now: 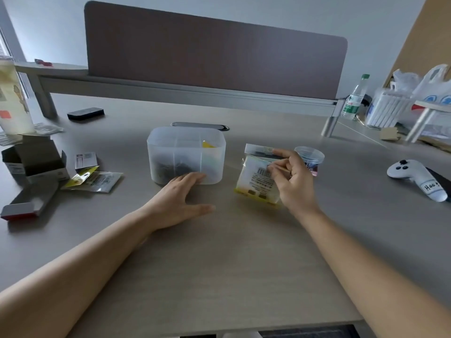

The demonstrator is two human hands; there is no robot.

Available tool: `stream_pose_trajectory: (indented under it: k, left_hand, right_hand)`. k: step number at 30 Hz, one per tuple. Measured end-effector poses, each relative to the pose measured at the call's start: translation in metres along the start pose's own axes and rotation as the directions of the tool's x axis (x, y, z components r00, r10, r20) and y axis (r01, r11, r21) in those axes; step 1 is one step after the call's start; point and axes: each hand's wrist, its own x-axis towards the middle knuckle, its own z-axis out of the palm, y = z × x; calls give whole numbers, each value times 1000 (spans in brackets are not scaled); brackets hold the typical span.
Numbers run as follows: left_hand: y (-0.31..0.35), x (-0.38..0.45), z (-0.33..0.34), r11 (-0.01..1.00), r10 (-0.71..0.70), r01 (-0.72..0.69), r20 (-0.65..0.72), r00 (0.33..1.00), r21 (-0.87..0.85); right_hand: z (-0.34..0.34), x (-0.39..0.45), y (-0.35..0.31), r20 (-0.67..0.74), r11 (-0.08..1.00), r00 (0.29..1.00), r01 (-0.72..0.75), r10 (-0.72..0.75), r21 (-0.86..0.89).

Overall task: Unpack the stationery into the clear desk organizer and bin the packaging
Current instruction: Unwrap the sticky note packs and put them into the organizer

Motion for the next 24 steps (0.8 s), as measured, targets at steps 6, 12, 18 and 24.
stream_pose_trajectory:
  k: [6, 12, 18, 24]
  left_hand:
    - [17, -1, 2, 786, -111, 86, -2, 994, -613]
    - [14, 2, -7, 641, -239, 121, -47, 970, -758]
    - [2, 0, -21, 437, -399, 50, -144, 906, -898]
    - [0, -2, -21, 430, -382, 58, -123, 916, -901]
  right_hand:
    - [25, -8, -24, 153, 957, 981, -156, 120, 245]
    - [57, -7, -32, 240, 912, 945, -287, 221, 292]
    - [65, -3, -36, 475, 954, 854, -286, 211, 91]
    - [80, -3, -40, 494, 904, 829, -390, 260, 178]
